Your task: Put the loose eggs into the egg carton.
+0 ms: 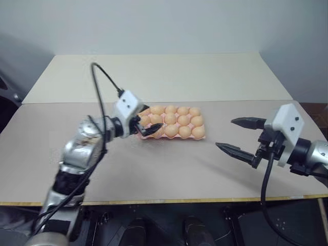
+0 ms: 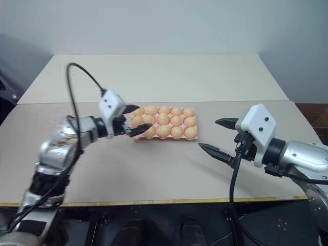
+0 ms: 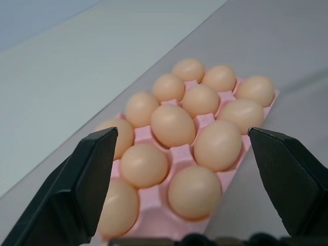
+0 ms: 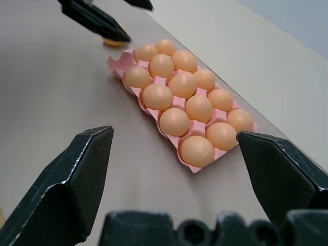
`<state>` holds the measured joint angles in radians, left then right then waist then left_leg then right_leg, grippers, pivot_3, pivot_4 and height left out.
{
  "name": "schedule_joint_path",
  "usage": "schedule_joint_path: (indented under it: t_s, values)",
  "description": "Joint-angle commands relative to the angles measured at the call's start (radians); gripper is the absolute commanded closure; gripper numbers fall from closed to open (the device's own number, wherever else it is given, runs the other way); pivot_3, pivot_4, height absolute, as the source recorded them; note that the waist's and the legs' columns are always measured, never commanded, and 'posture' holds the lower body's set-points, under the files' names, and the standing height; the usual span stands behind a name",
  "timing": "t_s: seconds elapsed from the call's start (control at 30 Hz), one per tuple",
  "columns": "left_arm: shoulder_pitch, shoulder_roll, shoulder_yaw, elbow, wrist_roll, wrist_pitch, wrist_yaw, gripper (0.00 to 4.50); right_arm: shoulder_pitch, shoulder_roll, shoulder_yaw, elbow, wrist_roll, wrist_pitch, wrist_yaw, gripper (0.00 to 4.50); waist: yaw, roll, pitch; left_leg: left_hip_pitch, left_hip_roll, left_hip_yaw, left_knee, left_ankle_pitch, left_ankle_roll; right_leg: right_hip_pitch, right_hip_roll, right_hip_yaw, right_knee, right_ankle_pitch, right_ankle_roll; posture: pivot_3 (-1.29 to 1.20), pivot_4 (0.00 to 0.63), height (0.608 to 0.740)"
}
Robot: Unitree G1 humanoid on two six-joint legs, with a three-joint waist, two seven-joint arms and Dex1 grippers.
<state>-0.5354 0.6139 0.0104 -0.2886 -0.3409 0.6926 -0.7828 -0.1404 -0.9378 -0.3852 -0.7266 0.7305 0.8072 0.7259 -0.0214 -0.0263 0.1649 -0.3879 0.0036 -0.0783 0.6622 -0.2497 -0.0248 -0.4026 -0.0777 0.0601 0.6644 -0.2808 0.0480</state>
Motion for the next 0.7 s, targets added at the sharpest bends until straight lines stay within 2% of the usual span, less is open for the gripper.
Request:
schedule_joint_path:
  t_s: [0.03, 0.23, 0.4, 0.53, 0.7]
  values:
    - [0.079, 0.106, 0.187, -0.105, -0.133, 0.020, -0.101, 0.07, -0.013, -0.016, -0.014, 0.017, -0.001, -0.048, 0.035, 0.00, -0.002, 0.000, 0.000, 0.000, 0.000, 0.000, 0.000, 0.000, 0.000, 0.000, 0.000, 0.000, 0.000, 0.000, 0.000, 0.00, 0.150, 0.740]
    - [0.289, 0.232, 0.448, -0.045, -0.210, -0.089, -0.231, 0.07, -0.010, -0.013, 0.010, 0.081, -0.013, -0.128, 0.136, 0.00, 0.002, 0.000, 0.000, 0.001, 0.001, 0.000, 0.000, 0.000, 0.000, 0.001, 0.000, 0.000, -0.001, 0.000, 0.000, 0.00, 0.150, 0.740]
    - [0.440, 0.290, 0.537, -0.041, -0.227, -0.145, -0.327, 0.07, 0.020, -0.006, 0.017, 0.120, -0.036, -0.179, 0.183, 0.00, 0.008, 0.000, 0.000, 0.000, 0.001, 0.000, 0.000, 0.000, 0.000, 0.001, 0.000, -0.001, -0.002, 0.000, 0.000, 0.00, 0.150, 0.740]
    - [0.490, 0.288, 0.541, -0.062, -0.223, -0.147, -0.283, 0.07, 0.009, -0.007, 0.024, 0.146, -0.051, -0.187, 0.181, 0.00, 0.008, 0.000, 0.000, 0.001, 0.001, 0.001, 0.000, 0.000, 0.000, 0.001, 0.000, -0.001, -0.001, 0.000, 0.000, 0.00, 0.150, 0.740]
    - [0.422, 0.262, 0.464, -0.071, -0.223, -0.085, -0.165, 0.07, -0.010, -0.010, 0.033, 0.151, -0.056, -0.184, 0.171, 0.00, 0.008, 0.000, 0.000, 0.001, 0.002, 0.001, 0.000, 0.000, 0.000, 0.001, 0.000, -0.001, -0.001, 0.000, 0.000, 0.00, 0.150, 0.740]
